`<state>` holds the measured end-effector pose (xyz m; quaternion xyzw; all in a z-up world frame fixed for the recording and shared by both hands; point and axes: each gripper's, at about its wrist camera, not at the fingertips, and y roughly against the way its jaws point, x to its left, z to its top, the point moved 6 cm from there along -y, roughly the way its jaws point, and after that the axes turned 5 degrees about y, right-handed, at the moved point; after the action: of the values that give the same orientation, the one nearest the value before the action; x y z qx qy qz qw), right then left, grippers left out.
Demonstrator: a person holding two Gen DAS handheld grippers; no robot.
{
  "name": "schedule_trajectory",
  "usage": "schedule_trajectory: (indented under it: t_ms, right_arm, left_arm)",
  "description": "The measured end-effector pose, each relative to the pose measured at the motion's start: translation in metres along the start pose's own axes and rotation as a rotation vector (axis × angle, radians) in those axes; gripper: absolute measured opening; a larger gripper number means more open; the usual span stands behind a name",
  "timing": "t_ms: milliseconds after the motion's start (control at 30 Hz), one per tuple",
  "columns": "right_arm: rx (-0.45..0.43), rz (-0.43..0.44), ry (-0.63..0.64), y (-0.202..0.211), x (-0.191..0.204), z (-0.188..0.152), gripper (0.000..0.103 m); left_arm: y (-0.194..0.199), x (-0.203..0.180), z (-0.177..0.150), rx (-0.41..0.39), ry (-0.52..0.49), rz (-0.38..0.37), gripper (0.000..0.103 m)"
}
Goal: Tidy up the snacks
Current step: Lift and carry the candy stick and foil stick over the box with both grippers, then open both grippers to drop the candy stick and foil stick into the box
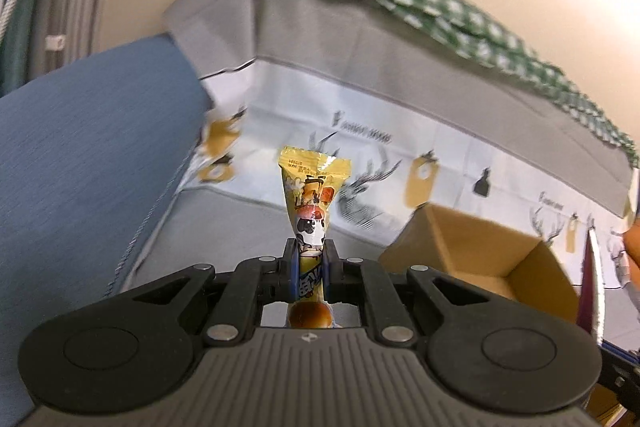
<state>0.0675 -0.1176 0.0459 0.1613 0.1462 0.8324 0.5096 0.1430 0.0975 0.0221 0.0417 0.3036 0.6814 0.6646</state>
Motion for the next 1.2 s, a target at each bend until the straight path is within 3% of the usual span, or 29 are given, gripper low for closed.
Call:
schedule_trajectory:
  t_ms: [333,533,700,900,1133,1200]
  right_arm:
    - [0.015,-0.254,-0.048,0.006,-0.073,-0.006,0.024]
    - [0.042,-0.345,-0.094,0.005,-0.103,-0.016,0.024]
    - [0.028,-0.404,-0.105,0.005,-0.114,-0.019,0.024]
    - [-0.048,-0.454,-0.115,0.015,-0.119,-0.011,0.024]
    - [-0.081,-0.471,-0.102,0.018,-0.117,-0.007,0.024]
    - [-0.057,-0.467,-0.099,0.014,-0.117,-0.009,0.029]
  left_arm:
    - [-0.006,-0.071,-0.006,-0.060,-0.053,-0.171,0.011]
    - [-0.008,-0.116,-0.015,-0.088,-0.126,-0.281,0.011]
    - [-0.004,-0.154,-0.029,-0.108,-0.213,-0.356,0.011]
    - [0.000,-0.183,-0.043,-0.136,-0.296,-0.408,0.011]
    - [0.000,-0.183,-0.042,-0.117,-0.280,-0.445,0.012]
    - [-0.004,-0.180,-0.043,-0.088,-0.269,-0.441,0.019]
